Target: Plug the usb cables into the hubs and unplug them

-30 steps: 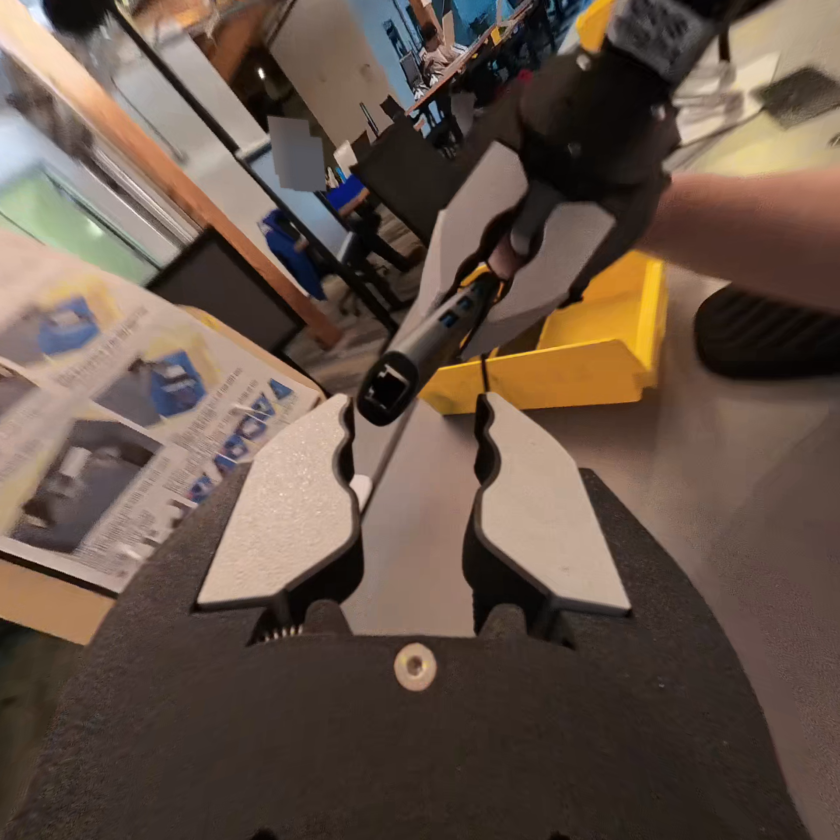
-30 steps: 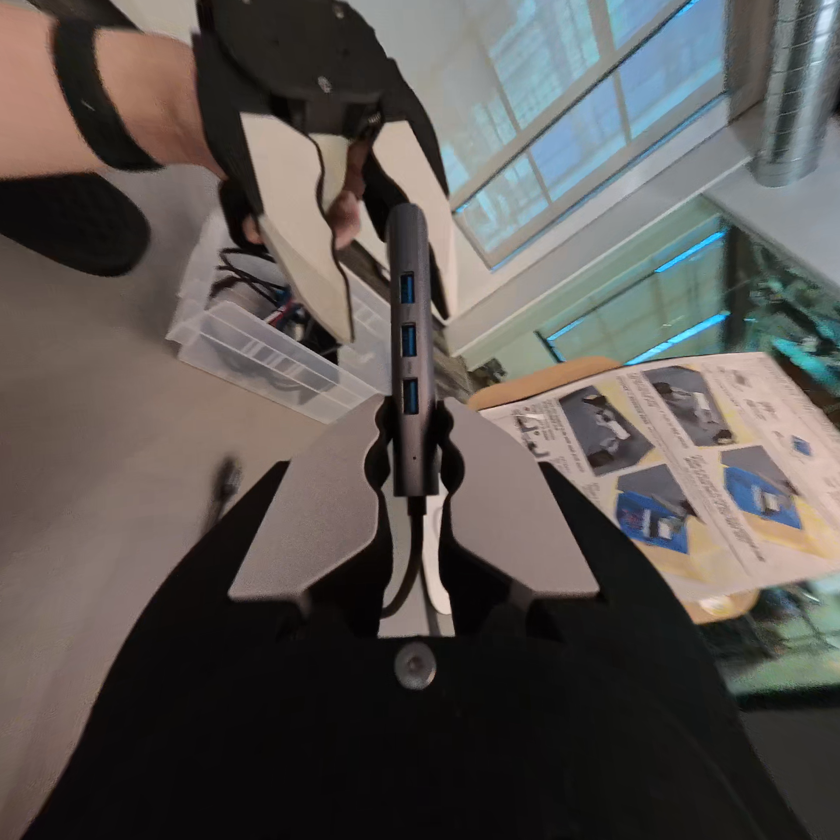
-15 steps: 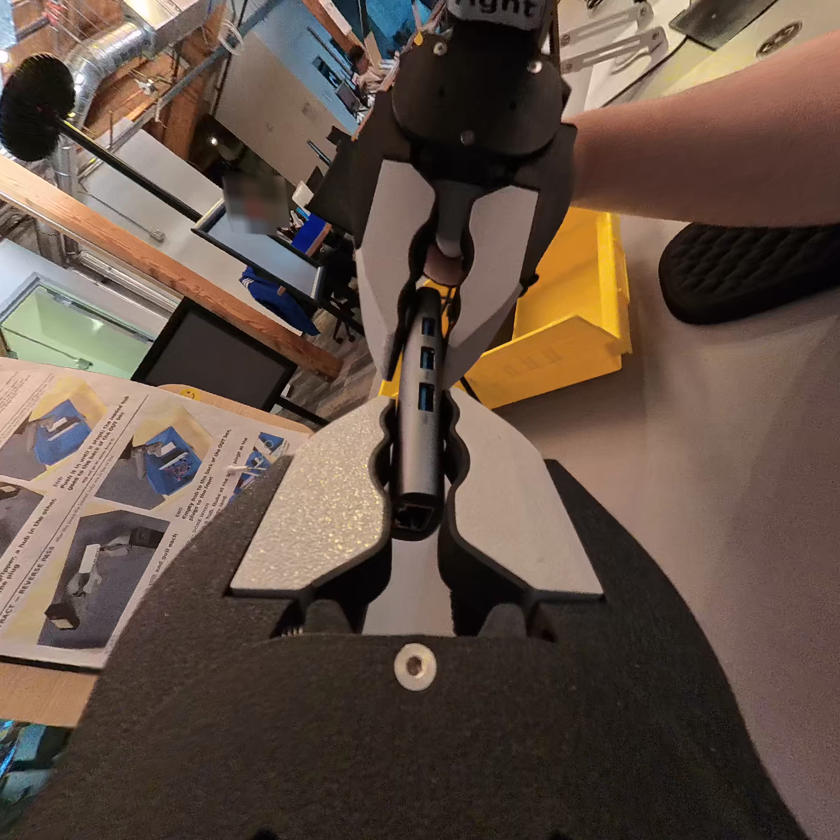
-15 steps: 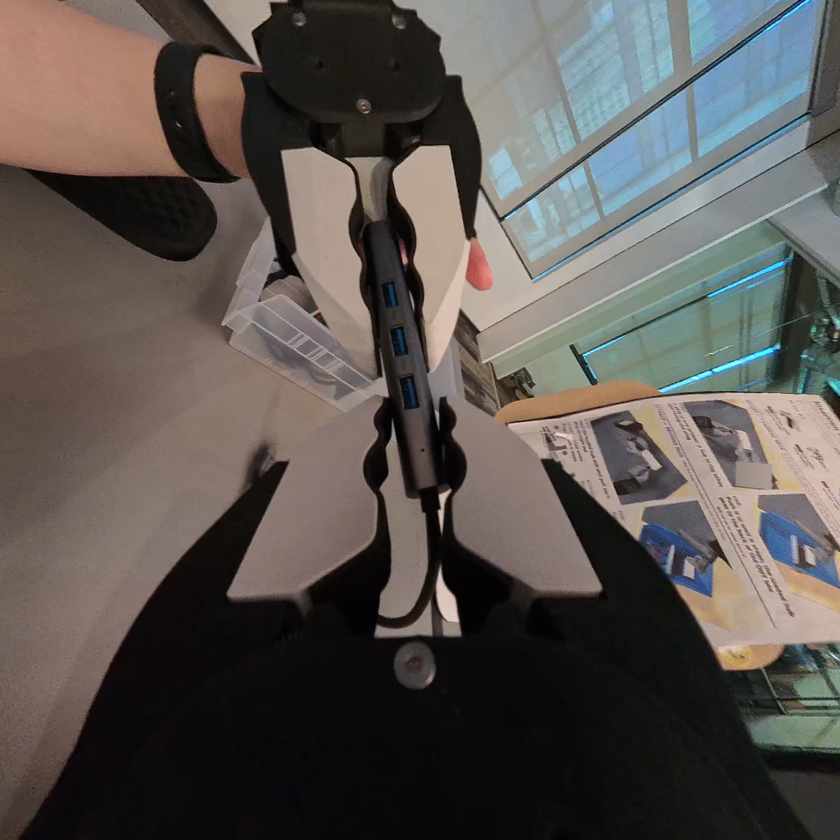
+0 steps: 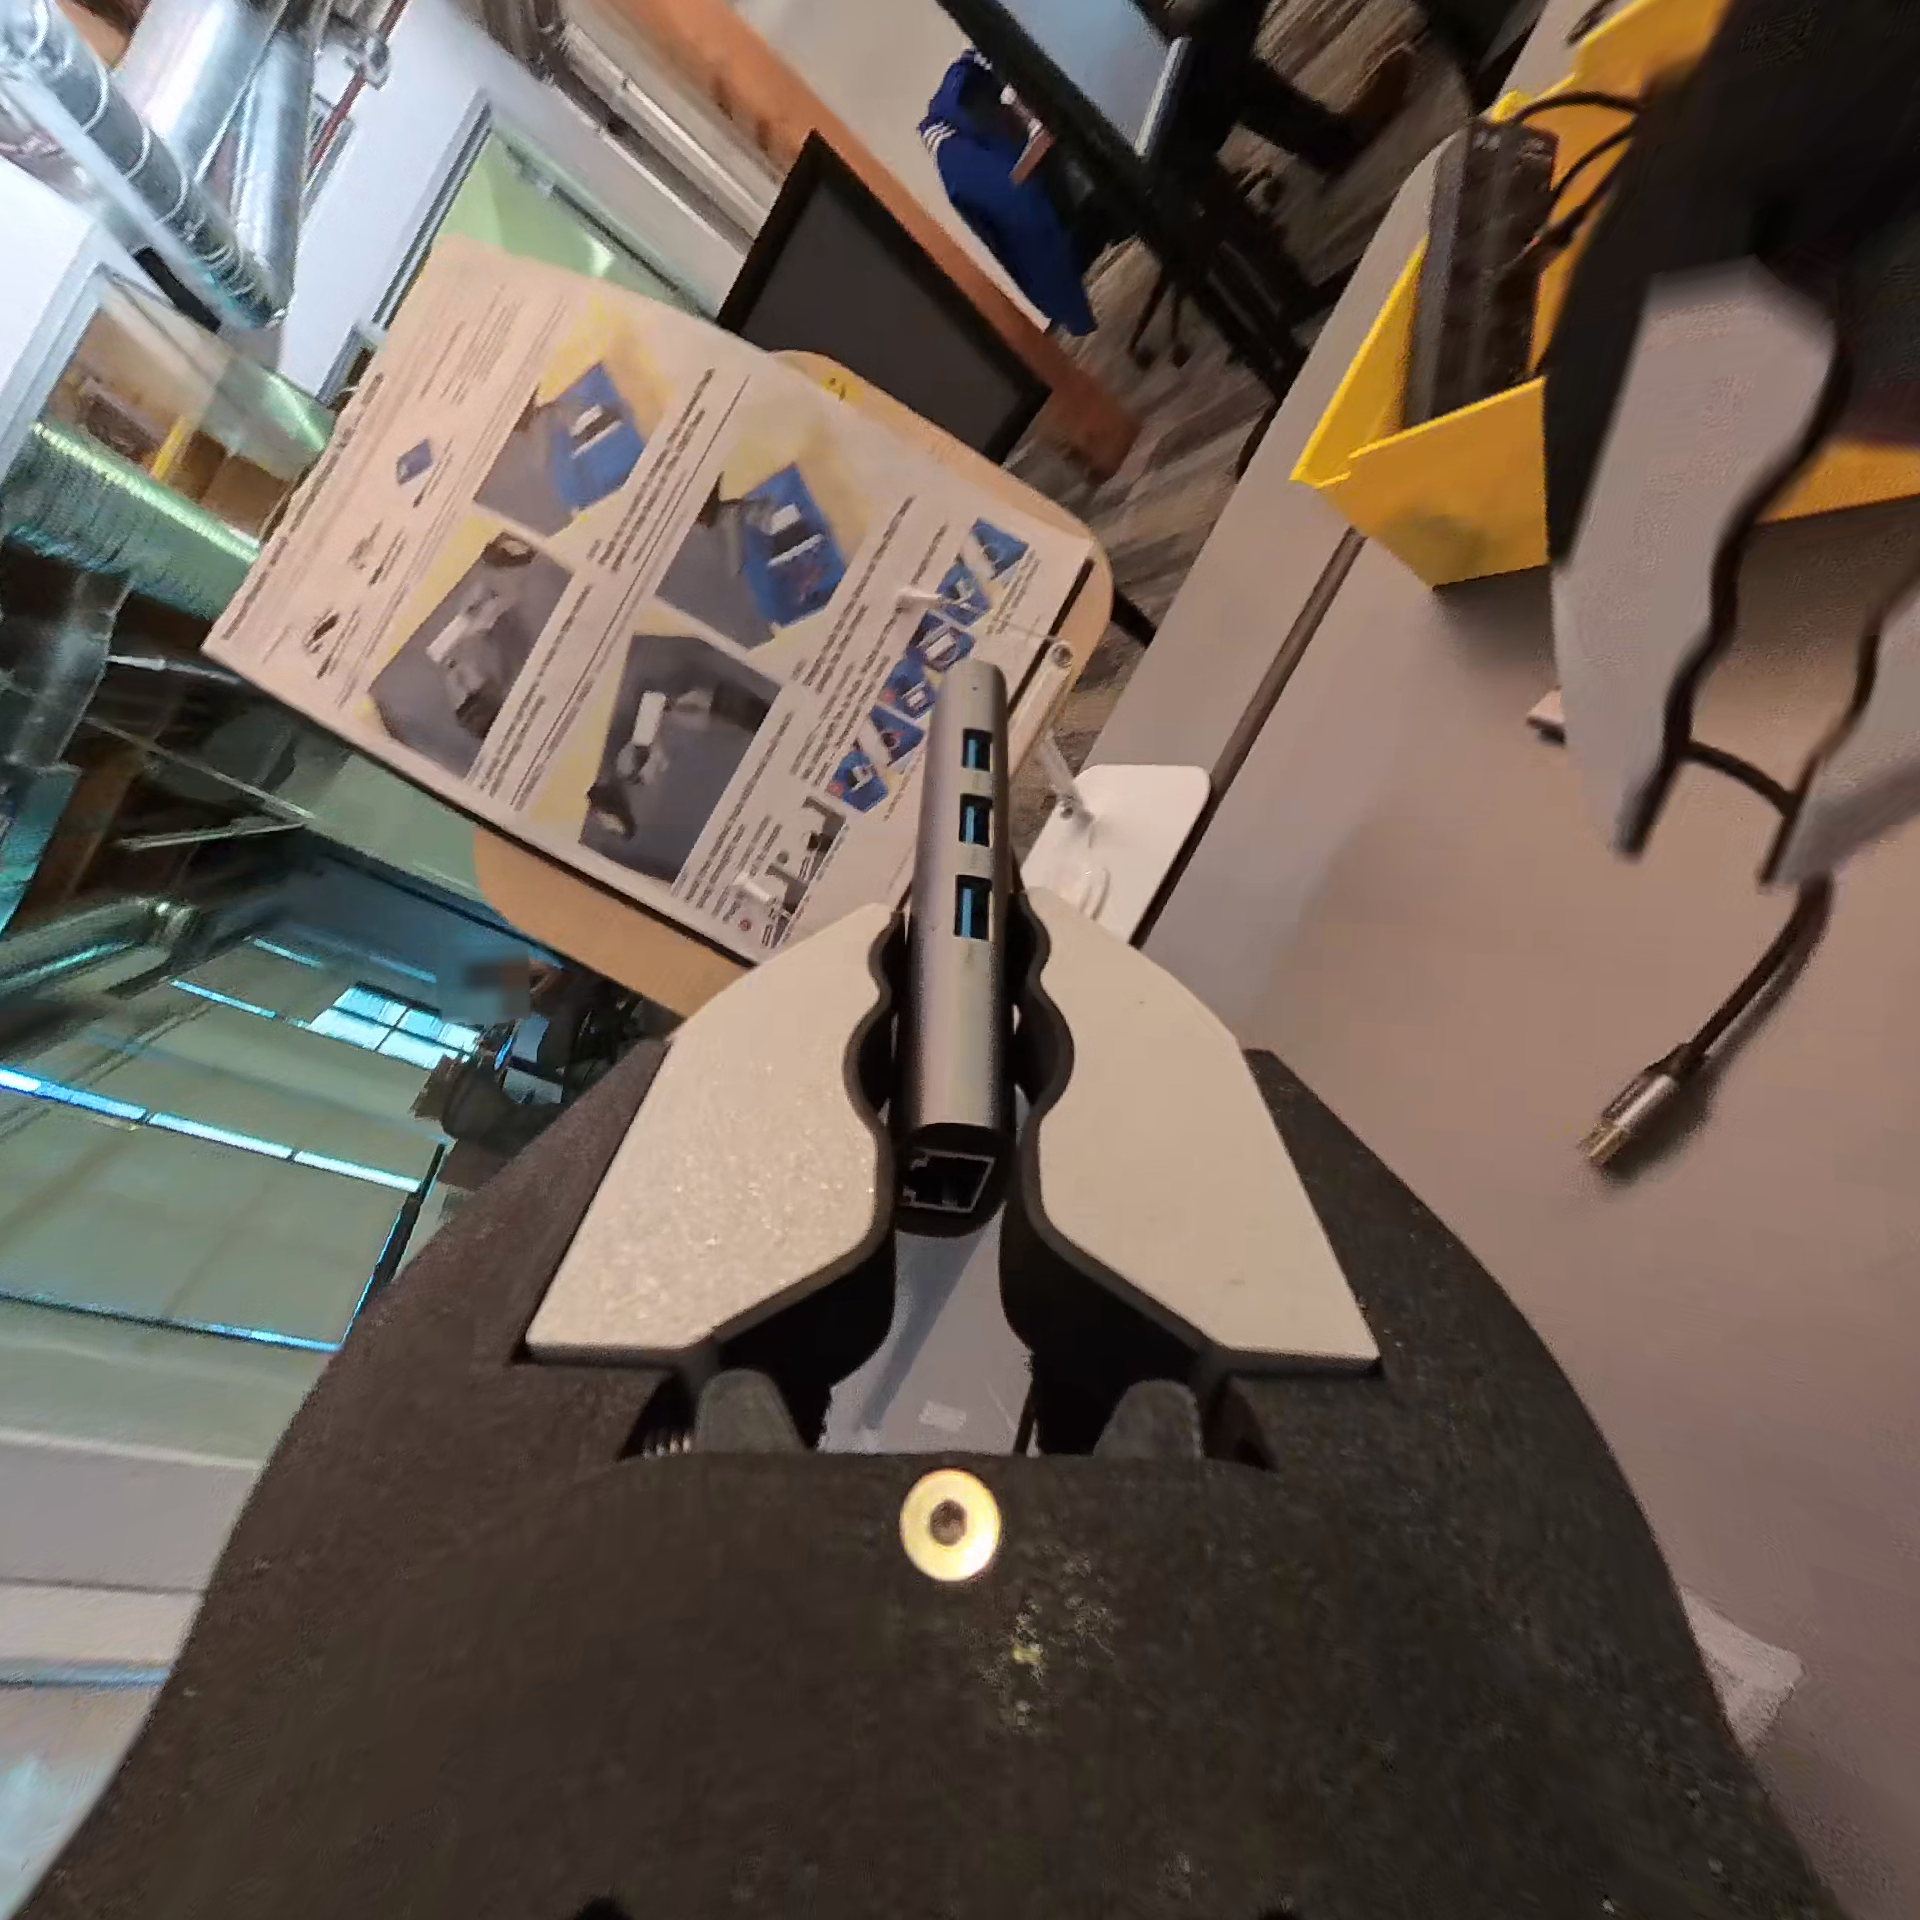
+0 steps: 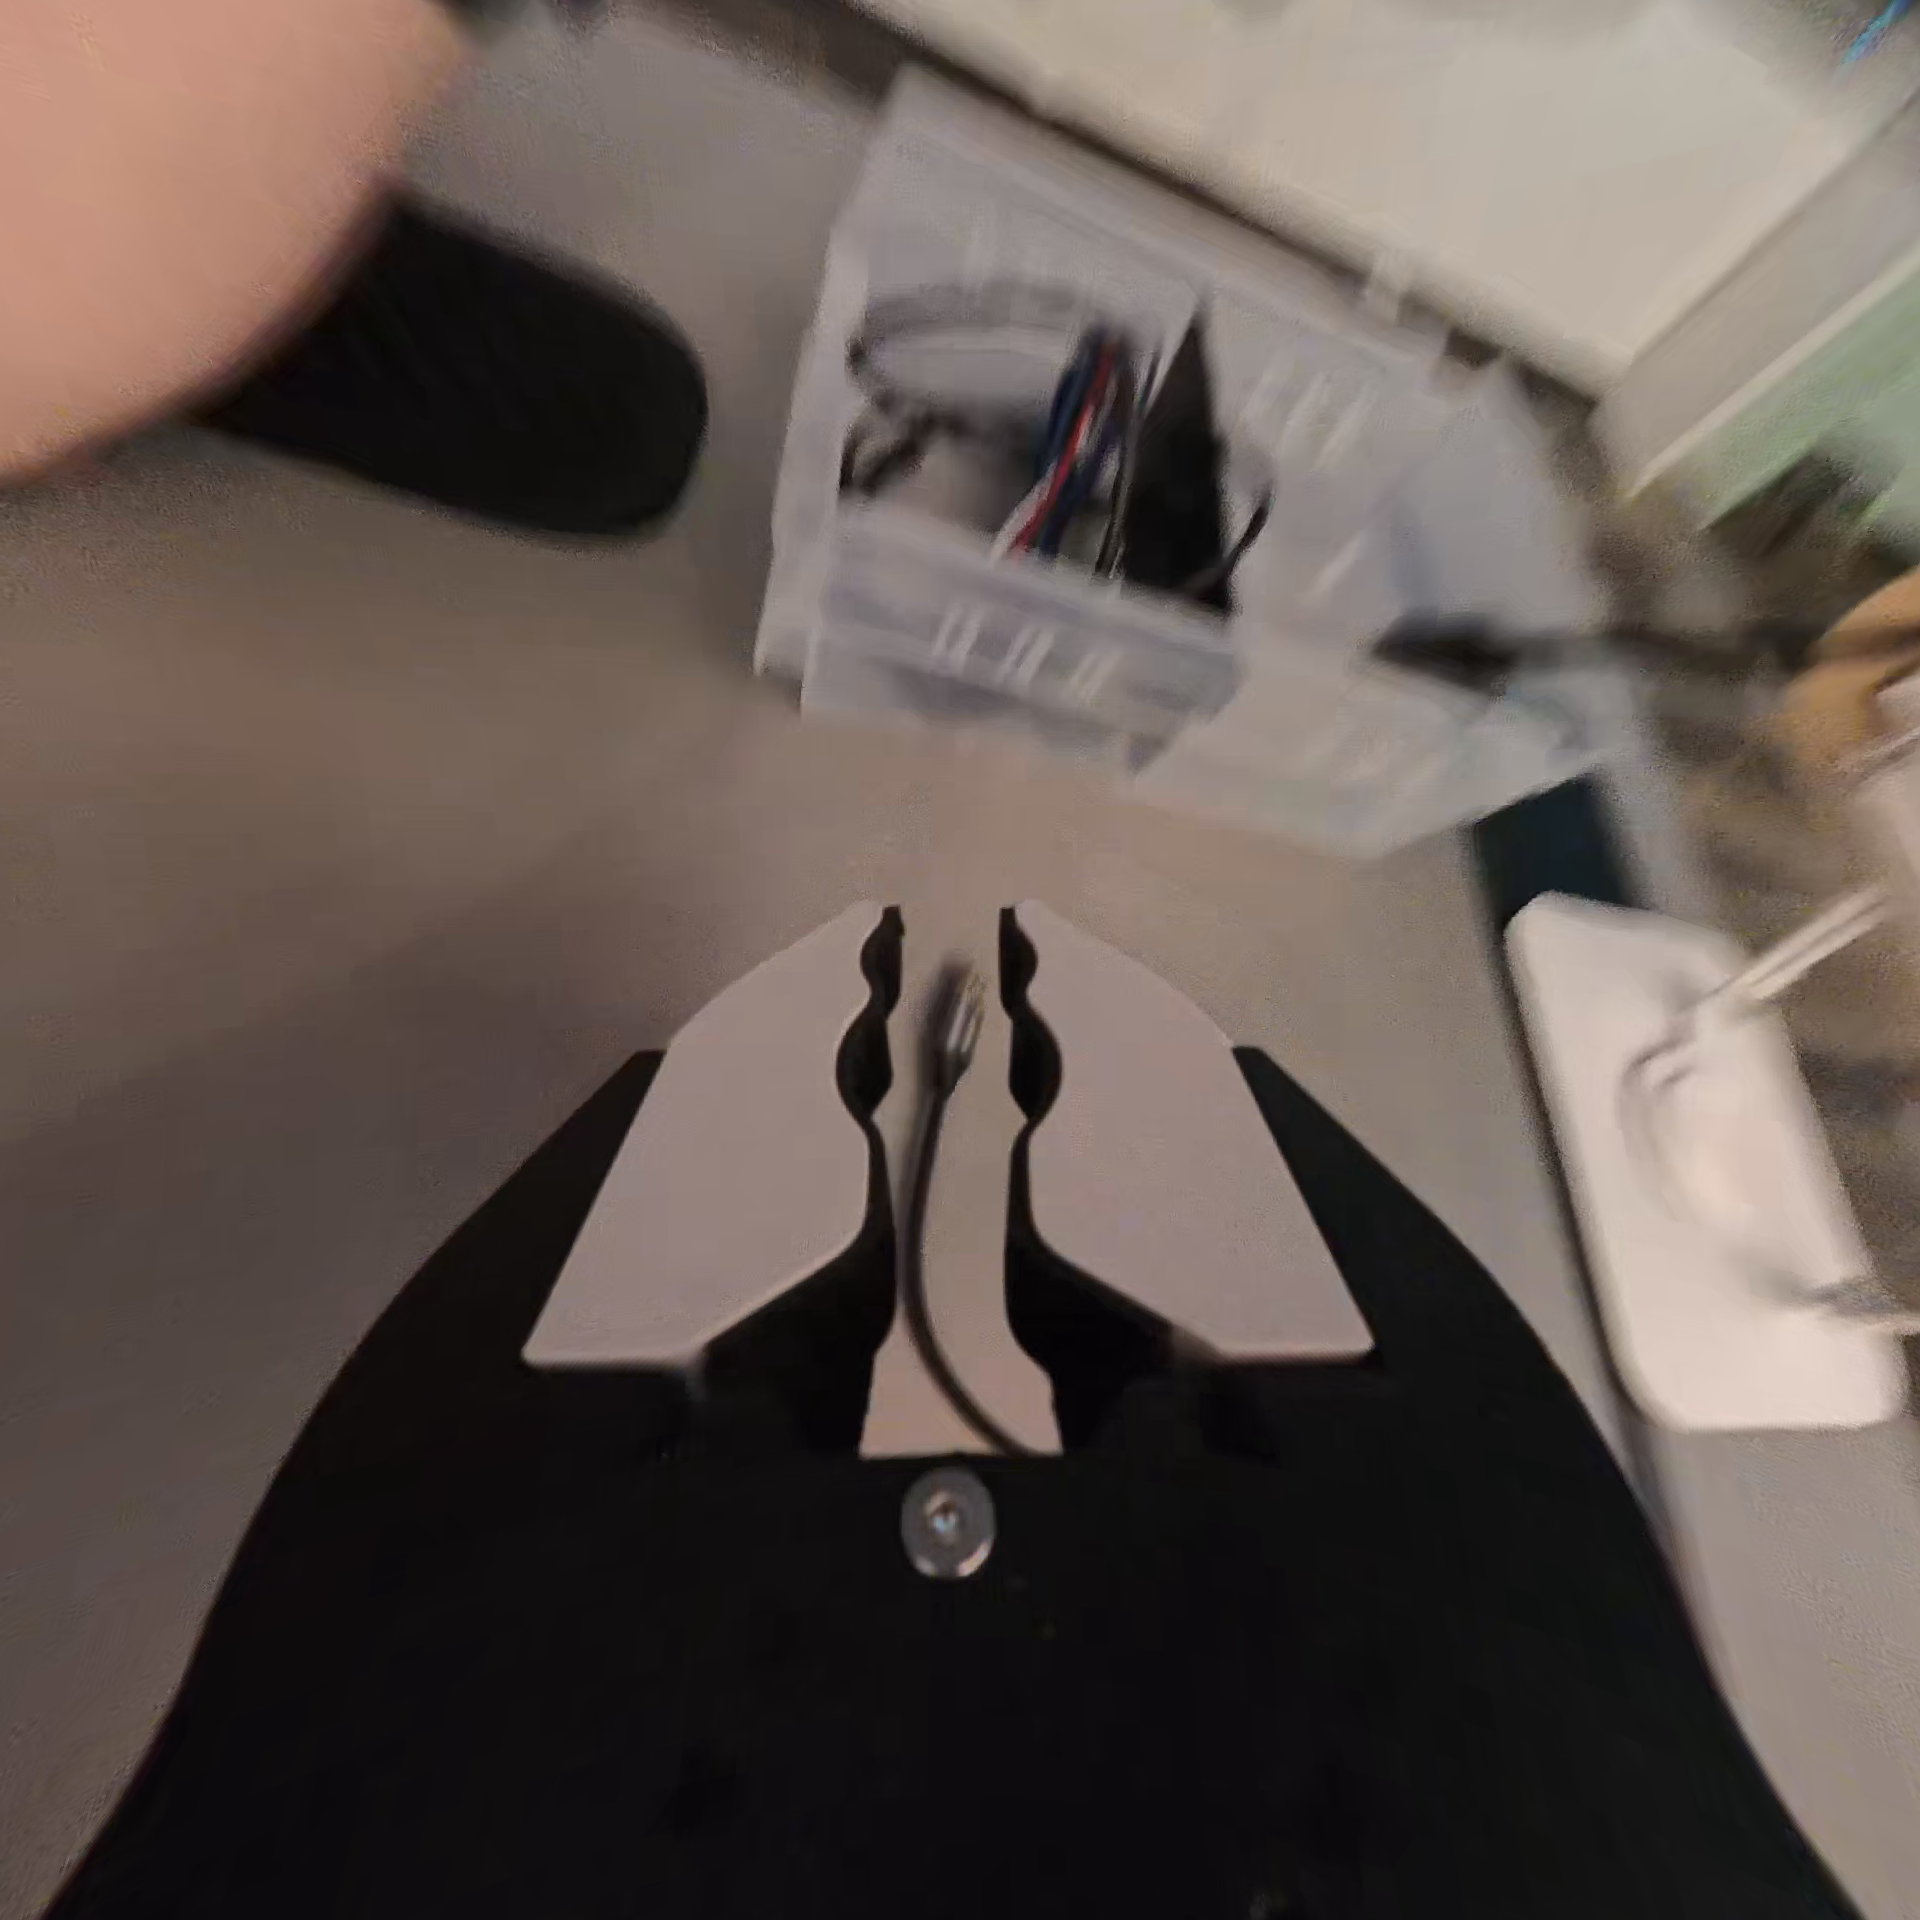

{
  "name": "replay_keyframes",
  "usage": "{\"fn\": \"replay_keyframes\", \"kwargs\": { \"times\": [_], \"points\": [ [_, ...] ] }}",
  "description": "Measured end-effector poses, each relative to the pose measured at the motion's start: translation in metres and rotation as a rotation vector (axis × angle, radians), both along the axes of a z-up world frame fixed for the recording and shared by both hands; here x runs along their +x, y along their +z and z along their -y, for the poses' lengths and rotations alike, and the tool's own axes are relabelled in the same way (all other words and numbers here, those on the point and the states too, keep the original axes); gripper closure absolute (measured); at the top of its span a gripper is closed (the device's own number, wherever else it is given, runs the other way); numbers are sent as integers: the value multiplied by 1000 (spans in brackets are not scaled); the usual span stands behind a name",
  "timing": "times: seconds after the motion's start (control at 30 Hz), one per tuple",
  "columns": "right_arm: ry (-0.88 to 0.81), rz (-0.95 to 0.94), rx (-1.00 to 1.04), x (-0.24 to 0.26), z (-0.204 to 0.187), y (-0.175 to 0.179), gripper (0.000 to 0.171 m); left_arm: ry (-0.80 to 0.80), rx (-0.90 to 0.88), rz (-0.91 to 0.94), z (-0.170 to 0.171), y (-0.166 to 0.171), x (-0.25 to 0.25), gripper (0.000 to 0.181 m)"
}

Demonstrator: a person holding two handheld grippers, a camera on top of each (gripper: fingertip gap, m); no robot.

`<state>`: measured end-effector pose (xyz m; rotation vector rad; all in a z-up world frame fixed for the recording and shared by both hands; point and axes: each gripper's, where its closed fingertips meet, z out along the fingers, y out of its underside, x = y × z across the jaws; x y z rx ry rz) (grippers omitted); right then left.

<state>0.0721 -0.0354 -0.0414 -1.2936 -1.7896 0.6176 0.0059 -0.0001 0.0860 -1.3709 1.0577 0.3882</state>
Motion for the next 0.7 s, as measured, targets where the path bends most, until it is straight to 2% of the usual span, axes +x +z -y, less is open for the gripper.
{"fn": "replay_keyframes", "kwargs": {
  "times": [0.1, 0.17, 0.33, 0.43, 0.53, 0.7],
  "points": [
    [-136, 202, -127, -9, -19, -64, 155, 17, 10, 11, 0, 3, -6, 163],
    [-196, 215, -245, -12, -25, -81, 155, 15, 19, 13, 0, 5, -4, 164],
    [-376, 170, -495, -5, -48, -95, 158, -17, 21, 11, 1, 6, 8, 164],
    [-339, 191, -639, -5, -39, -103, 155, -30, 17, -2, 2, 4, 15, 164],
    [-347, 232, -654, -3, -40, -114, 152, -37, 14, -13, 3, 3, 19, 164],
    [-306, 239, -662, -5, -38, -116, 158, -49, 11, -9, 4, 4, 23, 164]
  ]
}}
